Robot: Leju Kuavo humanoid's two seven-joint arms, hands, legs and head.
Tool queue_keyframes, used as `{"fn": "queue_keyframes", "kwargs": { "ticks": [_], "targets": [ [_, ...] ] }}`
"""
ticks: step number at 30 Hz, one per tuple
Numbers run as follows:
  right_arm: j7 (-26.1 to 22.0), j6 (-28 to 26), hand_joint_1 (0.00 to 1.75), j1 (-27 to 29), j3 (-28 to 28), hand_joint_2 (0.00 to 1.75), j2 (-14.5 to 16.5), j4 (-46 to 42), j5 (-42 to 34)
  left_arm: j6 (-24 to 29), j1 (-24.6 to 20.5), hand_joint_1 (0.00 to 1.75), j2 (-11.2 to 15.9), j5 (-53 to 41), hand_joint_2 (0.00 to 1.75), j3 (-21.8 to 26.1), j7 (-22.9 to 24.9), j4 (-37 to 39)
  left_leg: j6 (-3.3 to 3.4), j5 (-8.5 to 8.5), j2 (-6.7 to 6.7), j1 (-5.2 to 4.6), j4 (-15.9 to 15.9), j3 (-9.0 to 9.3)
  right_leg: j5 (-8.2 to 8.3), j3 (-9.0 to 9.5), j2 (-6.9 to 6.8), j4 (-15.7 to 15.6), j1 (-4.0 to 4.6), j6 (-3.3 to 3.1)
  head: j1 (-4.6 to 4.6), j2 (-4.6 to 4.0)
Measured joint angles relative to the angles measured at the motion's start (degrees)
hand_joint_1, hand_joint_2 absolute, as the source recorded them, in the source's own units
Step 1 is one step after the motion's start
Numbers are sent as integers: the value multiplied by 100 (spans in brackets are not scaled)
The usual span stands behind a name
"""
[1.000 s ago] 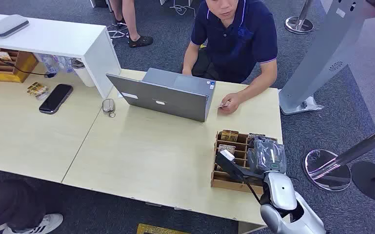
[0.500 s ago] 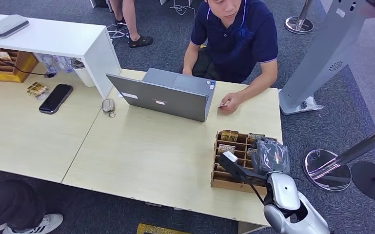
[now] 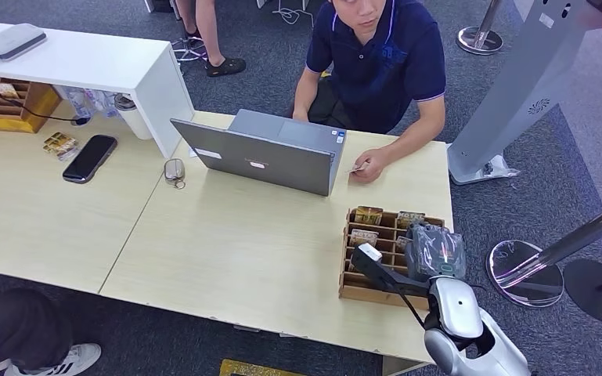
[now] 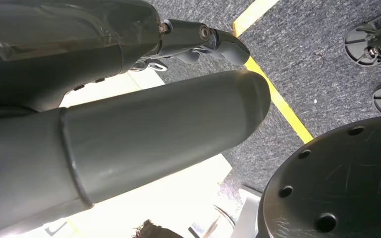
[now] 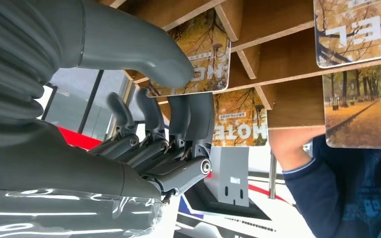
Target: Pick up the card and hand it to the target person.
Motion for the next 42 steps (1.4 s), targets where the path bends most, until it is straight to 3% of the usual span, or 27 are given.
{"fn": "queue_keyframes", "kwargs": {
  "ticks": [14,24,33,42],
  "targets": [
    [-77,-672,175,36,-10,175,2,-329,518,9,1,0,0,15,0,0,2,0,1,2,0,0,1,0,1,0,0,0,0,1,0,0],
    [-197,-1128,175,-17,-86,175,66,-1168,888,13,-1,0,-4,-71,0,0,31,0,1,3,0,0,0,0,1,3,0,2,0,0,1,0],
    [-456,-1358,175,-356,-73,175,491,-1329,567,3,-14,0,-50,-347,0,-6,44,0,0,3,0,0,-1,0,1,3,1,2,1,0,-1,0],
    [-750,-1519,175,-796,26,175,1114,-479,182,-89,-159,0,-137,-559,0,-14,186,-31,0,5,-4,0,0,0,1,5,-4,4,1,0,1,0]
  ]
}}
